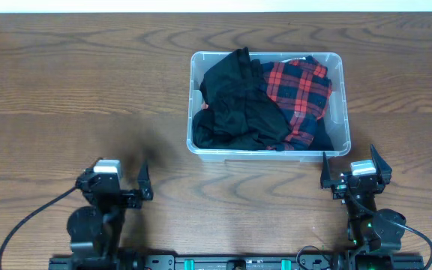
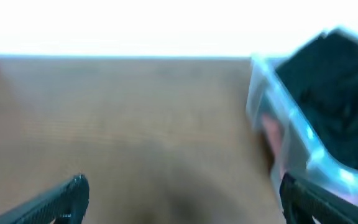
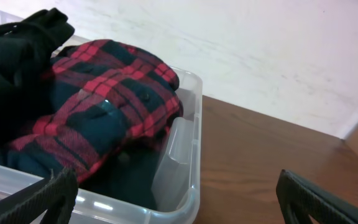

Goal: Pack container

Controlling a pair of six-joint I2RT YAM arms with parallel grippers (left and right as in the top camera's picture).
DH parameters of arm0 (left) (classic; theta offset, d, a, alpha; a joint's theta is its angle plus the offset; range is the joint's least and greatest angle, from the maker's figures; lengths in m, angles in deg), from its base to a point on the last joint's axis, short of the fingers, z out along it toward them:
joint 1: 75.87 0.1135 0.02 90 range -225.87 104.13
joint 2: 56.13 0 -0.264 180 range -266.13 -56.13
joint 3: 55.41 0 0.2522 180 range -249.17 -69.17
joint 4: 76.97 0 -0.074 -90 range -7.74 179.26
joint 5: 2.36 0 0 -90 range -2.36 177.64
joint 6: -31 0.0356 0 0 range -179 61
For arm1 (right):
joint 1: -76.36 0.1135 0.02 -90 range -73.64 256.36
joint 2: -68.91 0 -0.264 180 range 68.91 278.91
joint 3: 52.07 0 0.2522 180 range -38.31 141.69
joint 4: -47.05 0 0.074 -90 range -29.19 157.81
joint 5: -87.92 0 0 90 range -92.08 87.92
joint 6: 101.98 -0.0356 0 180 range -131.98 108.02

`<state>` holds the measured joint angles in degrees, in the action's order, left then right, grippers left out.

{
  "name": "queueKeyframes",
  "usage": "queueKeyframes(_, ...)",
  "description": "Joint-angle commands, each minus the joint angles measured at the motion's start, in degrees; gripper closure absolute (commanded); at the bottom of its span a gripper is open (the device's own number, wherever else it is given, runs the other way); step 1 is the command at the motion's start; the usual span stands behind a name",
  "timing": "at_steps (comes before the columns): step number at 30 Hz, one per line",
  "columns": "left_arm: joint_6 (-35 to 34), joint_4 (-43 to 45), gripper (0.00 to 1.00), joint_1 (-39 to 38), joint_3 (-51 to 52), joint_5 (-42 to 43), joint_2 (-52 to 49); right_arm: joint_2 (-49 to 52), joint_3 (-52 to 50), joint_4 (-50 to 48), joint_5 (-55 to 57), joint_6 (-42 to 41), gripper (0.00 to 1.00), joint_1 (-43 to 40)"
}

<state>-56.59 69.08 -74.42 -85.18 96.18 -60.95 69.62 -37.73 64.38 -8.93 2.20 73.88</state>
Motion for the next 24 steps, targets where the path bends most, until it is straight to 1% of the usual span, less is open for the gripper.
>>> queueKeyframes(1,0.4,10.2,0.02,-0.5,6.9,-1.7,4.6,-0.3,-0.2,0.0,0.0,0.7,0.01,0.3)
queueKeyframes(6,0.3,24.2,0.02,-0.5,15.4,-2.6,4.7,-0.3,-0.2,0.0,0.0,0.7,0.01,0.3)
queueKeyframes(13,0.2,16.6,0.02,-0.7,15.8,-1.7,4.7,-0.3,-0.2,0.0,0.0,0.7,0.01,0.3)
queueKeyframes(24,0.2,16.8,0.02,-0.7,15.8,-1.7,4.4,-0.3,-0.2,0.0,0.0,0.7,0.01,0.3)
